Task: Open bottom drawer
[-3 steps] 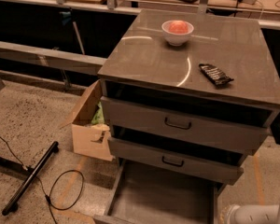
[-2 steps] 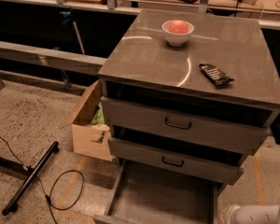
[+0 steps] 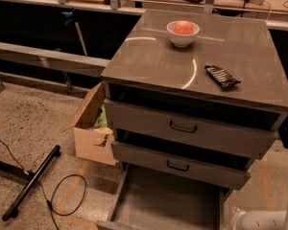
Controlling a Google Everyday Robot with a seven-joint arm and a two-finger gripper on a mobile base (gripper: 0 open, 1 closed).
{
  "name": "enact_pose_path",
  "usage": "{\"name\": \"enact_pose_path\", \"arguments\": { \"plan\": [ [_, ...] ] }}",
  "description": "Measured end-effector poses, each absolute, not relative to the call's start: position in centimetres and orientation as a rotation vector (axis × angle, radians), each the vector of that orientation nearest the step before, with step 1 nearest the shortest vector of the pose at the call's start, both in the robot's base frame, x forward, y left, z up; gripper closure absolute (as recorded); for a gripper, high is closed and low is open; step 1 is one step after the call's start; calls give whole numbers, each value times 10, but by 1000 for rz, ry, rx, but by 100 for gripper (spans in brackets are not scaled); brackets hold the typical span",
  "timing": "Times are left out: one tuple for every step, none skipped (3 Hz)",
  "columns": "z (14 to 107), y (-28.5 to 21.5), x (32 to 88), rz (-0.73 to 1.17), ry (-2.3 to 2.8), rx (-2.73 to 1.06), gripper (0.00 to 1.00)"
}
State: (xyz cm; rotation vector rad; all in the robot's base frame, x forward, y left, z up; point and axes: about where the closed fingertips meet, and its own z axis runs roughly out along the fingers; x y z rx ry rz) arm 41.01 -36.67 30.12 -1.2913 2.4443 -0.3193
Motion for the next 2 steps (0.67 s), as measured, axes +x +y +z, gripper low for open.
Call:
{"name": "enact_pose_path", "arguments": {
  "plan": [
    [301, -366, 410, -318, 2444, -1292, 0],
    [301, -366, 410, -318, 2444, -1292, 0]
  ]
}}
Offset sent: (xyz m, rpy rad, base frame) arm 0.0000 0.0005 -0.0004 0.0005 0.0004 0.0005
